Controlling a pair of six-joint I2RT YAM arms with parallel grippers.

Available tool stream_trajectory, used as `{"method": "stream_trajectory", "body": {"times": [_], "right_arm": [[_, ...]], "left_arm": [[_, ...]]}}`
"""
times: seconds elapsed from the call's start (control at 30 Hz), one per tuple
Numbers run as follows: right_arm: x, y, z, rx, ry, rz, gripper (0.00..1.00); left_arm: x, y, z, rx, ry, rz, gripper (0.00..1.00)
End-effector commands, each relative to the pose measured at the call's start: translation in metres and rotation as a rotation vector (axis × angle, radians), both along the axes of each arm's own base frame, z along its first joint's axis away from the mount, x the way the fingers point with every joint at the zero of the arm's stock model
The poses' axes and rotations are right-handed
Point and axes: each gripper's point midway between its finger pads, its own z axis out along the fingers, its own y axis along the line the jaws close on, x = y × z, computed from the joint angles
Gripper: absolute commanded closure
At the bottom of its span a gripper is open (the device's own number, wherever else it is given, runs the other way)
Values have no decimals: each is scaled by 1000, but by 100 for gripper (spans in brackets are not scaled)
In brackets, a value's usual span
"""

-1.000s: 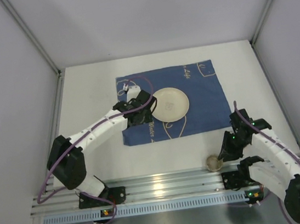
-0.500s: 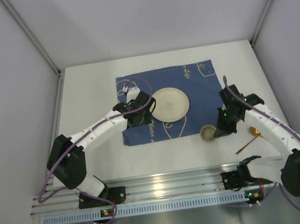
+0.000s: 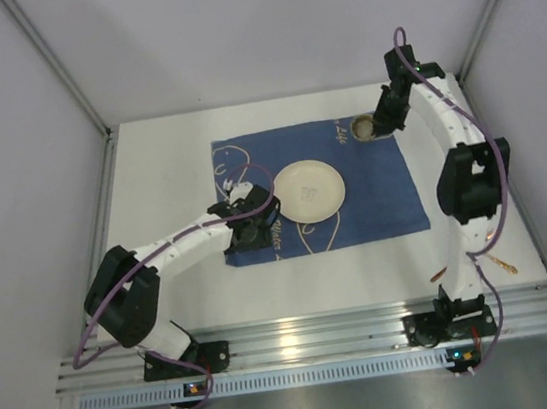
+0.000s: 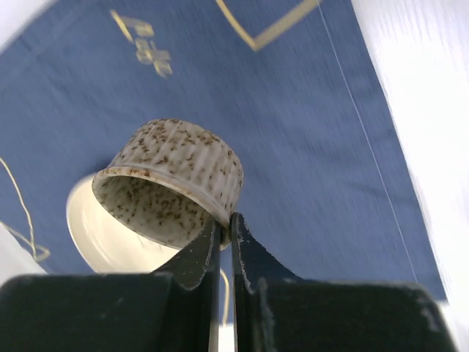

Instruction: Set the dinner table for one person

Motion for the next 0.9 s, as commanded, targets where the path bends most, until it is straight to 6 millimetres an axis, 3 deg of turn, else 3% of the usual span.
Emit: {"method": "stream_trajectory", "body": {"times": [0.0,0.03,0.07,0.1,0.13,0.33,0.43,0.53,0.57,0.63,0.67,0.77,0.8,0.87], "right_arm": [[49,11,-6,62,-21,-60,100],[84,15,7,87,-64,-102,100],[84,14,7,84,-65,-104,100],[92,14,-14,83,-27,-118,100],[99,15,-11,101,-42,-145,100],[102,9,-69,137,62,-204,100],[97,8,-83,129,101,-215,99],[99,7,-81,125,92,-215,65],[100,8,-78,128,84,-205,43],[103,6,-68,129,59,-194,28],[104,6,-62,133,46,-189,14],[108,-2,-29,148,-33,-159,0],[107,-7,-2,142,-89,-151,0],[95,-34,15,70,-117,-165,0]], "left_arm": [[7,-7,21,-60,-50,7,29],[10,-7,26,-54,-52,-5,29],[10,-7,26,-54,-52,-6,29],[12,-8,28,-53,-54,-9,29],[12,-7,29,-47,-54,-14,29],[15,-1,33,-34,-59,-13,29],[17,2,31,-33,-52,-10,29],[23,2,30,-46,-51,-15,29],[24,1,28,-49,-47,-17,29],[29,-1,29,-55,-45,-27,29],[30,-3,26,-55,-34,-32,29],[33,-10,27,-72,-26,-55,28],[33,-12,29,-77,-27,-58,29],[32,-14,31,-85,-24,-76,29]]}}
